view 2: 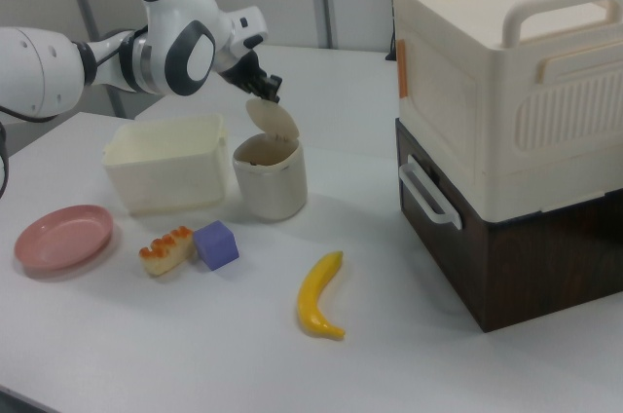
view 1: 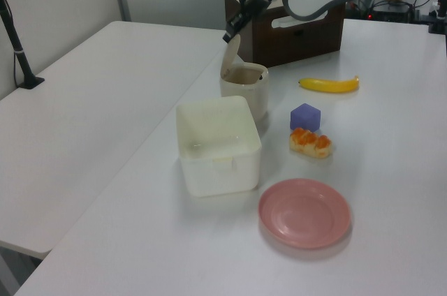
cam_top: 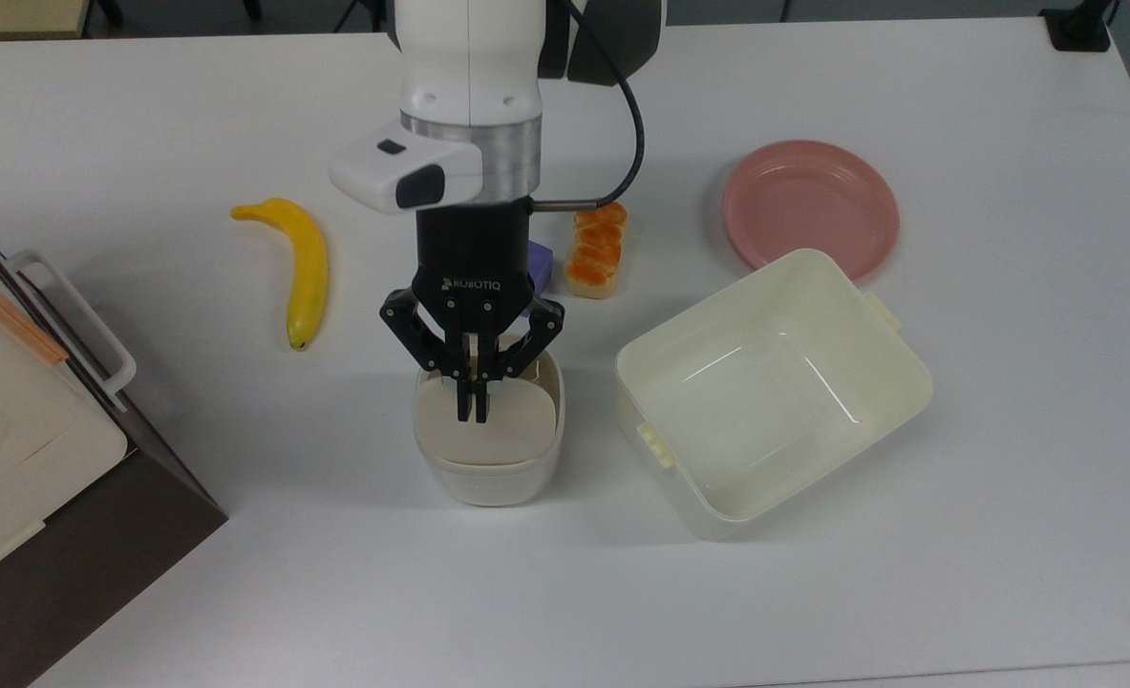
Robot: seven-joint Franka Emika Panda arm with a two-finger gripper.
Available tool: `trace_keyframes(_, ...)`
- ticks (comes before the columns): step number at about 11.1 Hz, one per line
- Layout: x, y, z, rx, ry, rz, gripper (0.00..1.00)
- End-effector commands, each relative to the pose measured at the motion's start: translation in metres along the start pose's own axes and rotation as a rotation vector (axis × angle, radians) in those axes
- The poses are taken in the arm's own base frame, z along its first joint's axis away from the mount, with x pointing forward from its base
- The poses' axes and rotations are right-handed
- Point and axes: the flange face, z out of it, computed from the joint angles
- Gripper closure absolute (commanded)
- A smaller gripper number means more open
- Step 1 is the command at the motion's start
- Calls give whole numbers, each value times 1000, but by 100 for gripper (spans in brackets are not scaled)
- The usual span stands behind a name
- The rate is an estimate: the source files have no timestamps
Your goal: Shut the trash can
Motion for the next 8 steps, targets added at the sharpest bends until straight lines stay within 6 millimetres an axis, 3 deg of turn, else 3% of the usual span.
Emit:
trace_keyframes(1, -25, 2, 2, -17, -180, -82, 89)
trace_keyframes(8, -78, 5, 50, 2, -365, -149, 89)
